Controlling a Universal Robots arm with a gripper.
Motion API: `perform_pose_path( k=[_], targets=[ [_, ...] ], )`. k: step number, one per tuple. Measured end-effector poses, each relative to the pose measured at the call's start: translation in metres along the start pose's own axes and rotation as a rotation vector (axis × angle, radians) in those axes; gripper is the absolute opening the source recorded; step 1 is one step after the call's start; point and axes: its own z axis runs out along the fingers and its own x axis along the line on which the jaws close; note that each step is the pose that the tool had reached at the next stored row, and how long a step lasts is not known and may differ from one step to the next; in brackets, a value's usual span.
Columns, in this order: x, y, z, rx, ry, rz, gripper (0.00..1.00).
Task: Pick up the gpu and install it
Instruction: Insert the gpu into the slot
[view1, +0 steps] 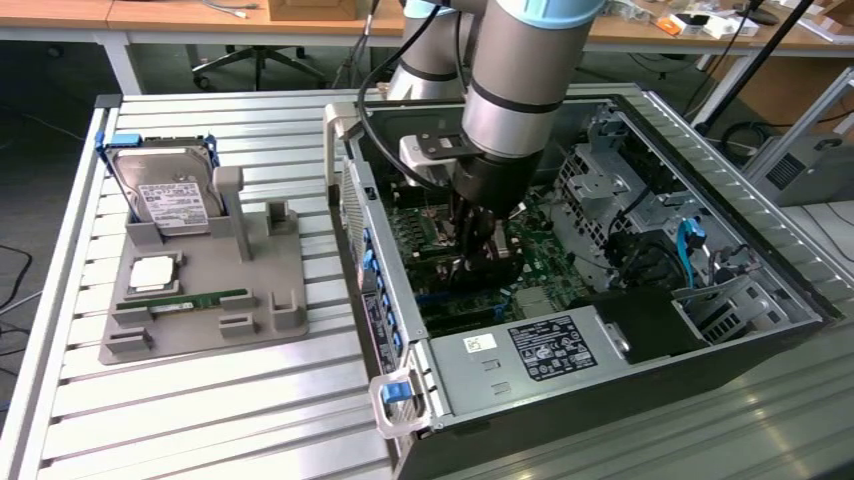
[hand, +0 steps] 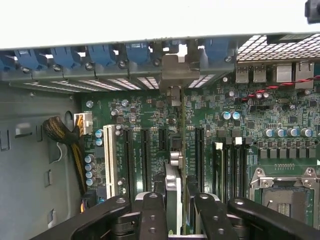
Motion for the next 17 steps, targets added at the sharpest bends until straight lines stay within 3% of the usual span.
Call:
perform_pose_path(
  k=[2, 3, 7, 8, 11, 17],
  targets=[
    [0.0001, 0.0000, -0.0001, -0.0010, -0.0345, 0.001, 0.27],
    [0.0001, 0.0000, -0.0001, -0.0014, -0.0423, 0.001, 0.27],
    [0.0007, 0.0000, 0.0000, -0.0012, -0.0436, 0.001, 0.27],
    [0.0006, -0.0001, 0.0001, -0.0011, -0.0412, 0.001, 0.27],
    [0.0007, -0.0001, -0.0001, -0.0008, -0.0268, 0.001, 0.27],
    [0.0007, 0.0000, -0.0004, -0.0007, -0.0263, 0.001, 0.27]
  ],
)
